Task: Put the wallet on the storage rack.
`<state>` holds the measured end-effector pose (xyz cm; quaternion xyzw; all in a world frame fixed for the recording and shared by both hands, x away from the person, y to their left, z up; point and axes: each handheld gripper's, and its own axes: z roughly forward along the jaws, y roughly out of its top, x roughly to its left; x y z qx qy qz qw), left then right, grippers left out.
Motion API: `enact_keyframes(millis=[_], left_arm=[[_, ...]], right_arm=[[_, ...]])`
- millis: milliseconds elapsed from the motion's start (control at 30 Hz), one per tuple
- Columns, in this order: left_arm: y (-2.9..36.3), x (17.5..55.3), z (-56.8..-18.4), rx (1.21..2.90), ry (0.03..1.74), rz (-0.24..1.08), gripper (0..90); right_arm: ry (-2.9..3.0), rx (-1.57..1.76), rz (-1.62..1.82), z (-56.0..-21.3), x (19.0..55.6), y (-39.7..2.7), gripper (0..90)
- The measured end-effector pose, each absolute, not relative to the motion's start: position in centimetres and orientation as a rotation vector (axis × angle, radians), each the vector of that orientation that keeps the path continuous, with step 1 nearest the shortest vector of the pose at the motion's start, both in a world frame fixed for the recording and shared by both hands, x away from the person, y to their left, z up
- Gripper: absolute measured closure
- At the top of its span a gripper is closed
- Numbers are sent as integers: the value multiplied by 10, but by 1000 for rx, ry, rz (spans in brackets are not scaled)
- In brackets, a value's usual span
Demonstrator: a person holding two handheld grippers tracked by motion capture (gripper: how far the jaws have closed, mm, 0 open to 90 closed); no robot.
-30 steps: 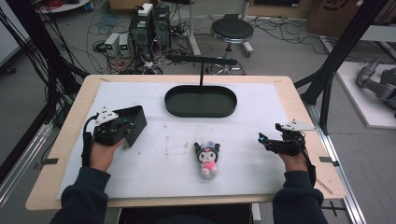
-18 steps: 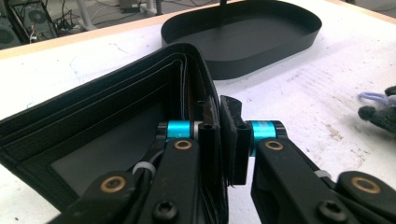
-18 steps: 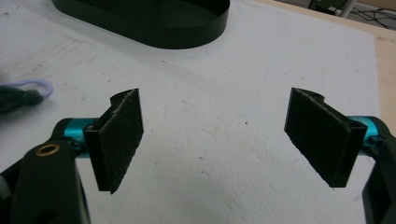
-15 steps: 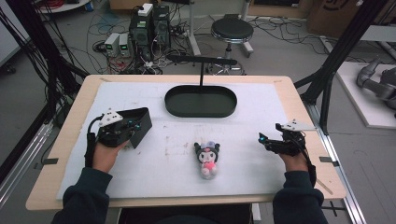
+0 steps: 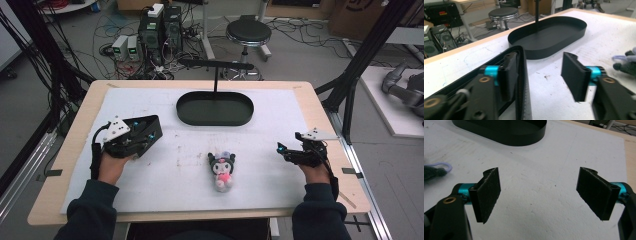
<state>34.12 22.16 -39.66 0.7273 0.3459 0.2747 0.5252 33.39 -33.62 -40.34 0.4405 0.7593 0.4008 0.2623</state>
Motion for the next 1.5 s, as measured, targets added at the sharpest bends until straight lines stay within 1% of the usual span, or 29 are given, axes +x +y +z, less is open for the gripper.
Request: enact_keyframes(millis=[33, 67, 100, 200, 233, 567, 733, 933, 1000, 1100, 1200, 1400, 1500], left_arm=[[222, 342, -396, 1724, 844, 658, 435], [224, 342, -395, 1711, 864, 663, 338], [226, 342, -394, 1689, 883, 664, 338], [233, 343, -392, 1636, 930, 683, 213], [236, 342, -391, 1627, 938, 691, 195], [260, 341, -389, 1582, 963, 753, 190], [264, 345, -392, 1581, 931, 763, 190], [269, 347, -394, 1573, 952, 756, 189], [270, 347, -395, 1569, 962, 758, 167], [270, 348, -396, 1575, 977, 757, 167], [267, 348, -395, 1578, 952, 754, 167], [259, 350, -400, 1652, 928, 770, 167], [259, 351, -403, 1660, 920, 750, 167]], right_arm=[[2054, 1191, 1086, -403, 334, -336, 198], [2055, 1190, 1085, -403, 334, -336, 198], [2054, 1191, 1087, -403, 334, -336, 198], [2055, 1191, 1084, -403, 334, -336, 198], [2055, 1190, 1084, -404, 334, -336, 198], [2059, 1192, 1084, -404, 335, -335, 198], [2057, 1199, 1084, -404, 335, -335, 198], [2048, 1214, 1082, -404, 337, -336, 197], [2059, 1207, 1078, -405, 338, -333, 198], [2065, 1206, 1075, -405, 338, -331, 198], [2062, 1208, 1079, -405, 337, -332, 198], [2059, 1213, 1080, -405, 338, -333, 198], [2059, 1213, 1078, -405, 338, -333, 198]])
